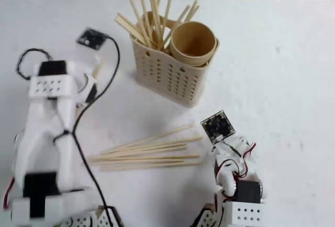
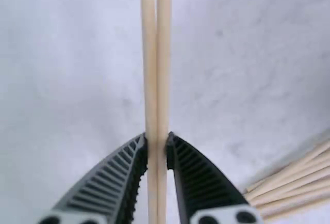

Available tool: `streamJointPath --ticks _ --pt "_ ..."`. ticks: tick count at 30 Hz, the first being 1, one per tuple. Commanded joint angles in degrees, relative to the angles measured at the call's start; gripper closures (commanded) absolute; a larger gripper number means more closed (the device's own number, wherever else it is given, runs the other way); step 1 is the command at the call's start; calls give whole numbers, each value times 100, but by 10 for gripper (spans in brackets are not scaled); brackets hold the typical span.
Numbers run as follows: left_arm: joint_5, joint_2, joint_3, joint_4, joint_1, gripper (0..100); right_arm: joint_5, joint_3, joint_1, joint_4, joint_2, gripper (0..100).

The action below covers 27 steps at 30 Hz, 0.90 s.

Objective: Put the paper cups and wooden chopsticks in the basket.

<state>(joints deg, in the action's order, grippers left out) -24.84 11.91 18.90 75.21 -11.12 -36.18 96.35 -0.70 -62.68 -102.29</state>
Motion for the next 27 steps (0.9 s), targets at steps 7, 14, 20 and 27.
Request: streamJointPath --ticks 7,14,20,27 --pt "1240 1833 -1459 -18 892 977 -35 53 31 48 -31 929" --pt "2004 1543 -2866 -703 2053 977 -35 53 31 48 -31 929" --pt "2092 1130 -3226 -1679 2668 976 -35 53 31 48 -31 929" --pt "2084 1059 -3191 -1512 2774 976 -35 53 31 48 -31 929"
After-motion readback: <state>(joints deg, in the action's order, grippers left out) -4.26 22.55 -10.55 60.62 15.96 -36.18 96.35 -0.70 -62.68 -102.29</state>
